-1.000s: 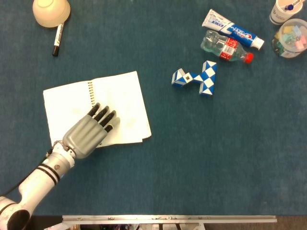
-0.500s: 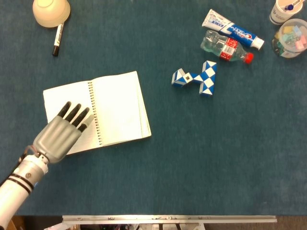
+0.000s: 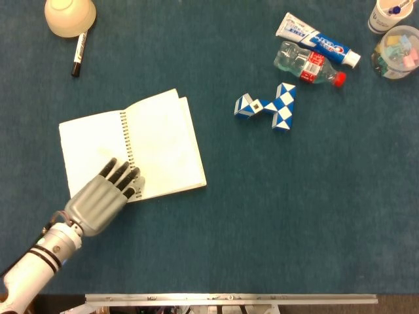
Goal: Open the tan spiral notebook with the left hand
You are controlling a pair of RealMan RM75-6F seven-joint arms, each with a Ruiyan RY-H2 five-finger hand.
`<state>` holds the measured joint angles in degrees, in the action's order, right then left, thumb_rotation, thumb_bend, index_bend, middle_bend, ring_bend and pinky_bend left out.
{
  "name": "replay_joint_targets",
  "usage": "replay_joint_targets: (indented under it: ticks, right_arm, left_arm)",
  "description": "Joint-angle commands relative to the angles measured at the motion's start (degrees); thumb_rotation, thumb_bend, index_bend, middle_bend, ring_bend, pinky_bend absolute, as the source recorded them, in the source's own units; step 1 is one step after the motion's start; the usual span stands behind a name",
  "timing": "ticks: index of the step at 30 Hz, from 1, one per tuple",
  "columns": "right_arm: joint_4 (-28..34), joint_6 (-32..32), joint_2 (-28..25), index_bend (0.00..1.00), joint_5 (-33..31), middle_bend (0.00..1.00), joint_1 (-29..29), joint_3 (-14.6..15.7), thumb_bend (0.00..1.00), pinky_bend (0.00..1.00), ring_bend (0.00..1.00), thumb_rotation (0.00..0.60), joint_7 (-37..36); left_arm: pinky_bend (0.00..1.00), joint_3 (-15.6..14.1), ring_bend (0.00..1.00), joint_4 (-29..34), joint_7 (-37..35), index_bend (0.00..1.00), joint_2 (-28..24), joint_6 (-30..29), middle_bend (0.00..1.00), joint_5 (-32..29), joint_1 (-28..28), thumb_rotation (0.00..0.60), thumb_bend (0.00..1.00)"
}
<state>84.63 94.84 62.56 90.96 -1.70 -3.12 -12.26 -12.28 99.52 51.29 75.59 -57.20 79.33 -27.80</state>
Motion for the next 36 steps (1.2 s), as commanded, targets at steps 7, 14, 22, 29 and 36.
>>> replay_joint_targets:
  ticks: [7,14,22,29,36]
  right_arm:
    - [0.0,0.4,-0.2,0.11,0.0,0.24,-0.2,0.0,0.35,0.16,0.09,0.6,-0.3]
    - [-0.1,0.1,-0.2,0.11,-0.2,0.24,-0.1,-0.1,0.35,0.16,0.09,0.6,-0.3]
    - [0.7,-1.2,-0.3,0.11,0.1,0.24,0.7,0.0,0.35,0.16,0.09,0.6,0.8]
    - [2.2,-2.3,-0.9,0.11,0.2,0.24,1.3,0.0,0.35,0.16,0.09,0.6,3.0]
    - [3.6,-3.4,-1.4,0.11,-0.1,0.24,1.8,0.1,0.35,0.16,0.09,0.6,4.7]
  left_arm:
    - [0.09,0.7,0.0,0.2,1.7,0.05,1.8,0.5,0.05,0.0,-0.2,0.6,0.63]
    - [0.09,1.7,0.0,1.8,1.2,0.05,0.3,-0.9,0.05,-0.3,-0.1,0.6,0.63]
    - [0.09,5.2,0.0,3.7,-8.6,0.05,-5.4,-9.5,0.05,0.5,3.1,0.6,0.63]
    - [0.09,7.9,0.0,2.2,-19.4,0.05,-8.2,-17.8,0.05,-1.0,8.2,0.6,0.62]
    - [0.09,9.5,0.0,-2.0,-29.7,0.05,-8.0,-23.1,0.05,-2.5,13.2,0.6,0.61]
